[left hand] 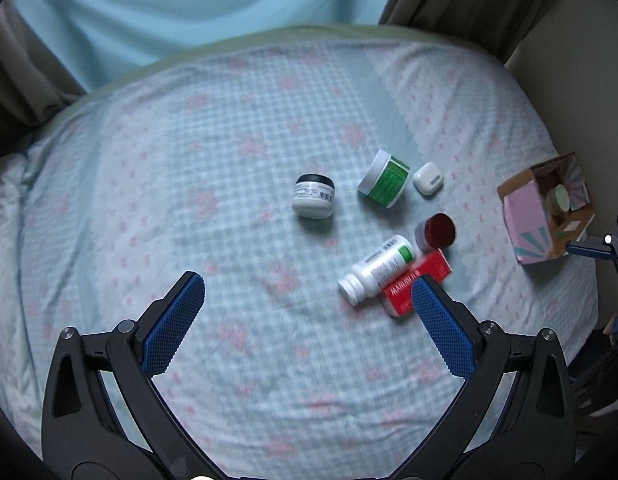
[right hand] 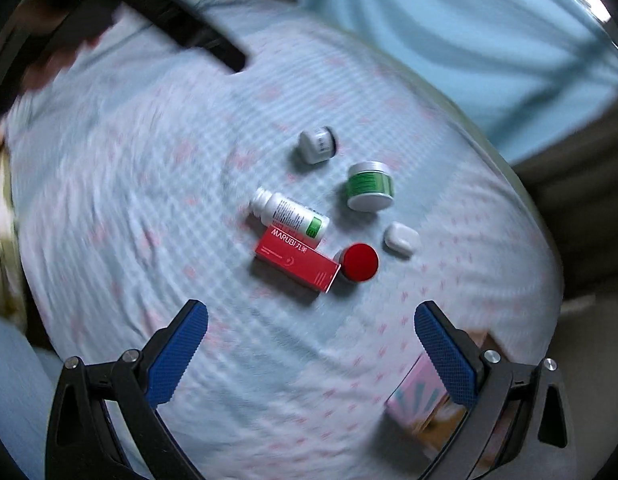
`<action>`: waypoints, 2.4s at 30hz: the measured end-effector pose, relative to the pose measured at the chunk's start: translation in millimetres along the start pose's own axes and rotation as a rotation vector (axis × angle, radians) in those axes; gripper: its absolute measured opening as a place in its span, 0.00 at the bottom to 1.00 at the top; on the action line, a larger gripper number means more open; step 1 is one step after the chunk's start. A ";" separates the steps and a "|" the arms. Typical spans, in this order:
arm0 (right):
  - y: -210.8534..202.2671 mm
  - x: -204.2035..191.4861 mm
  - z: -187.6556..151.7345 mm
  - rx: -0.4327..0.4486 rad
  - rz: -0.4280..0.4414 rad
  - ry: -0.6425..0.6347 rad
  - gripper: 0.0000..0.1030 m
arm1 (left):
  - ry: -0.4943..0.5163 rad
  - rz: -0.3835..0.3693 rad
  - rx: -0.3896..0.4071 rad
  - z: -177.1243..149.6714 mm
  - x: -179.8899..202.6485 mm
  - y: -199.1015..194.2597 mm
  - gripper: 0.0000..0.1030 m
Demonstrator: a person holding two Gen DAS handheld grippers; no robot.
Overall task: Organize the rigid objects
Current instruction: 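Grasp the black-lidded white jar with left tool while right tool grasps the red MARUBI box, then carry the jar with left tool while right tool carries the red box to the box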
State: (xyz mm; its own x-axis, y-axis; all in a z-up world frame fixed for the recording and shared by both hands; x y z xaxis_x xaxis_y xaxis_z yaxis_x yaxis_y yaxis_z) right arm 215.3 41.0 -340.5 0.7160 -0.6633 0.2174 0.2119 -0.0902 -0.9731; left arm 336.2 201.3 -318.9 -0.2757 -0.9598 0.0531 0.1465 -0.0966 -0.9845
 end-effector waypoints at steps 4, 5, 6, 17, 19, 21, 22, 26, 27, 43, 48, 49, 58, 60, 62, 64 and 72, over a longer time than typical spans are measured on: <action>45.9 9.0 15.7 -0.051 0.015 -0.124 1.00 | 0.025 0.006 -0.058 31.1 -2.6 47.8 1.00; 60.1 10.9 19.7 -0.064 0.020 -0.159 0.96 | 0.027 0.006 -0.072 38.2 -3.1 59.9 0.99; 72.4 11.7 22.6 -0.080 0.027 -0.187 0.92 | 0.028 0.005 -0.086 45.4 -3.3 72.8 0.99; 174.4 -12.6 31.6 -0.207 0.057 -0.613 0.67 | 0.038 -0.001 -0.222 86.2 0.3 190.8 0.85; 178.2 -19.0 34.4 -0.226 0.082 -0.647 0.60 | 0.035 -0.006 -0.232 88.8 0.8 200.2 0.82; 180.3 -26.5 37.7 -0.224 0.075 -0.681 0.58 | 0.026 -0.016 -0.238 91.5 1.6 207.7 0.74; 181.6 -29.1 39.5 -0.227 0.070 -0.694 0.57 | 0.024 -0.019 -0.239 92.7 2.0 210.1 0.73; 185.4 -32.6 54.2 -0.236 0.095 -0.681 0.49 | 0.015 -0.028 -0.235 98.2 3.6 217.8 0.71; 186.3 -33.5 57.8 -0.241 0.099 -0.677 0.48 | 0.013 -0.030 -0.237 99.6 3.8 219.2 0.69; 189.4 -66.5 72.5 -0.277 0.027 -0.683 0.42 | 0.003 -0.042 -0.224 96.3 15.7 225.4 0.53; 186.3 -85.2 55.5 -0.273 0.004 -0.686 0.41 | -0.021 -0.039 -0.209 79.8 15.0 214.4 0.53; 185.9 -89.3 53.1 -0.273 -0.004 -0.683 0.41 | -0.027 -0.040 -0.206 76.4 14.9 212.0 0.53; 153.9 -80.2 46.3 -0.254 -0.032 -0.479 0.41 | -0.092 -0.054 -0.151 46.1 -7.4 165.1 0.53; 139.4 -78.7 46.5 -0.247 -0.023 -0.423 0.41 | -0.100 -0.056 -0.134 38.8 -8.3 149.5 0.53; 124.6 -77.4 47.7 -0.242 -0.018 -0.368 0.41 | -0.104 -0.059 -0.112 32.5 -10.1 130.6 0.53; 106.9 -71.6 46.6 -0.240 -0.002 -0.301 0.41 | -0.111 -0.065 -0.087 23.1 -8.8 108.5 0.53; 32.1 -34.6 33.8 -0.214 0.119 0.061 0.41 | -0.126 -0.091 0.031 -12.9 14.3 17.8 0.53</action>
State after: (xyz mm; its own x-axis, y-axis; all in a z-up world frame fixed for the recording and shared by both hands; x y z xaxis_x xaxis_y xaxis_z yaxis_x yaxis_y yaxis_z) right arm 219.8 86.1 -376.7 0.6846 -0.7218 0.1015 -0.0216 -0.1593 -0.9870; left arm 322.6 189.3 -337.8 -0.1680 -0.9720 0.1640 0.1559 -0.1905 -0.9692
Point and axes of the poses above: each gripper's, at about its wrist camera, not at the fingertips, and y roughly the way its jaws point, x to its right, z to its top, the point moved 4 cm from there along y, roughly the way its jaws point, and after that the axes turned 10 degrees about -x, right-handed, at the moved point
